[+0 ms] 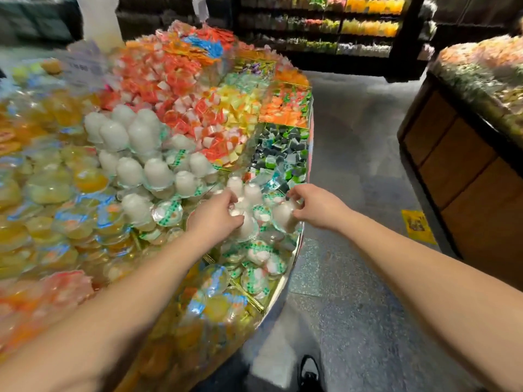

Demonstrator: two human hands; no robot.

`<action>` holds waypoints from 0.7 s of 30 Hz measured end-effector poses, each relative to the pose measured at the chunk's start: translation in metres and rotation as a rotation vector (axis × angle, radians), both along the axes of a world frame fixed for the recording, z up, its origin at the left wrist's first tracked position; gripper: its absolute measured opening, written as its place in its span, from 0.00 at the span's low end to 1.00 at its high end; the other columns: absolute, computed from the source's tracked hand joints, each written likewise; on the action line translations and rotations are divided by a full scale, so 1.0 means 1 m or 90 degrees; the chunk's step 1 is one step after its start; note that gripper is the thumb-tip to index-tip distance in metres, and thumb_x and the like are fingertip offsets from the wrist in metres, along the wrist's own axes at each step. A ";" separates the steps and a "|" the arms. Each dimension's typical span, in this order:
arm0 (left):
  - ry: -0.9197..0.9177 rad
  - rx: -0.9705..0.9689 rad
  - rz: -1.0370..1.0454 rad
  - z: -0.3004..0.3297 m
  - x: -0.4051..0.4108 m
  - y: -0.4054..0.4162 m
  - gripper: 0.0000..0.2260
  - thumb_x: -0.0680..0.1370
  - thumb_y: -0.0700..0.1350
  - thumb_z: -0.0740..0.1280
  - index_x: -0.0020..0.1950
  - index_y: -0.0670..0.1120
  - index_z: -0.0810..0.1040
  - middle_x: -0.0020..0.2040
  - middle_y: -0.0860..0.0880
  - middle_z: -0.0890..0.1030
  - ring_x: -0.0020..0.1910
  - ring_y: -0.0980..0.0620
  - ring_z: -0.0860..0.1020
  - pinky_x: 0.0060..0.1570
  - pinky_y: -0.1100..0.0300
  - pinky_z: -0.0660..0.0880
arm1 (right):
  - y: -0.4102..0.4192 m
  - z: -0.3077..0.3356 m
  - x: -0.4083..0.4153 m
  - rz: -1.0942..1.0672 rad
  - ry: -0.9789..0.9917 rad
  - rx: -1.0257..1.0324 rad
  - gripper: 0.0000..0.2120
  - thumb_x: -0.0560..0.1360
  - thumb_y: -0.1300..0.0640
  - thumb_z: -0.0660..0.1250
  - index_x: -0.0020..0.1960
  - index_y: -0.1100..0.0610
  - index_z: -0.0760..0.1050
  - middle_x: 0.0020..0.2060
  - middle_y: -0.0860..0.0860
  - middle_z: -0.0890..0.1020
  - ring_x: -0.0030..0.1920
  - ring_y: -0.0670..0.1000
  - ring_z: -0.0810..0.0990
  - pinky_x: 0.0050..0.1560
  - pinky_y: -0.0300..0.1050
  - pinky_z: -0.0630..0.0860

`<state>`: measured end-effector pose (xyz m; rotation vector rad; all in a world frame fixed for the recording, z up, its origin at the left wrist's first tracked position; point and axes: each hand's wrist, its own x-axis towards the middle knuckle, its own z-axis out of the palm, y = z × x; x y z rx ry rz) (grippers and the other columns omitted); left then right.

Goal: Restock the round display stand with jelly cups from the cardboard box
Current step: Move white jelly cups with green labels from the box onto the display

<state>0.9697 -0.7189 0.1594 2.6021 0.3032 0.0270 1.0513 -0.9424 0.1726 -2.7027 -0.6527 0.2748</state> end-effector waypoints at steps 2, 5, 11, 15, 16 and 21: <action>0.030 0.017 0.048 -0.013 0.011 -0.007 0.17 0.73 0.51 0.70 0.60 0.51 0.74 0.58 0.50 0.79 0.57 0.45 0.77 0.55 0.54 0.73 | 0.003 -0.011 0.027 0.051 0.013 -0.011 0.23 0.73 0.54 0.68 0.67 0.53 0.72 0.62 0.52 0.77 0.56 0.53 0.77 0.55 0.47 0.75; 0.064 0.045 0.083 -0.030 0.028 -0.024 0.17 0.75 0.49 0.70 0.62 0.48 0.73 0.59 0.47 0.79 0.58 0.44 0.76 0.51 0.56 0.70 | 0.008 -0.026 0.064 0.116 0.018 -0.023 0.25 0.73 0.54 0.70 0.69 0.52 0.71 0.63 0.52 0.76 0.59 0.54 0.77 0.55 0.46 0.73; 0.121 0.088 0.117 -0.054 0.064 -0.053 0.11 0.75 0.47 0.66 0.56 0.45 0.72 0.54 0.42 0.79 0.55 0.41 0.76 0.48 0.52 0.73 | 0.023 -0.054 0.118 0.226 0.038 -0.063 0.25 0.74 0.55 0.69 0.69 0.52 0.70 0.63 0.52 0.75 0.60 0.54 0.76 0.54 0.46 0.72; 0.127 0.105 0.146 -0.064 0.082 -0.058 0.07 0.74 0.46 0.63 0.50 0.46 0.71 0.50 0.42 0.78 0.51 0.40 0.76 0.46 0.51 0.74 | 0.037 -0.069 0.135 0.278 0.060 -0.069 0.25 0.72 0.54 0.68 0.69 0.52 0.71 0.62 0.53 0.75 0.61 0.55 0.75 0.57 0.48 0.74; 0.134 0.117 0.145 -0.066 0.086 -0.059 0.06 0.75 0.45 0.63 0.50 0.45 0.72 0.50 0.42 0.78 0.51 0.40 0.76 0.45 0.51 0.73 | 0.040 -0.072 0.139 0.287 0.068 -0.069 0.25 0.72 0.54 0.68 0.69 0.52 0.70 0.62 0.54 0.75 0.61 0.56 0.76 0.58 0.49 0.74; 0.156 0.170 0.130 -0.075 0.100 -0.062 0.09 0.78 0.41 0.58 0.52 0.40 0.75 0.51 0.39 0.78 0.51 0.39 0.76 0.47 0.51 0.72 | 0.053 -0.084 0.151 0.321 0.085 -0.057 0.24 0.73 0.55 0.67 0.68 0.52 0.70 0.60 0.53 0.76 0.58 0.56 0.77 0.56 0.50 0.75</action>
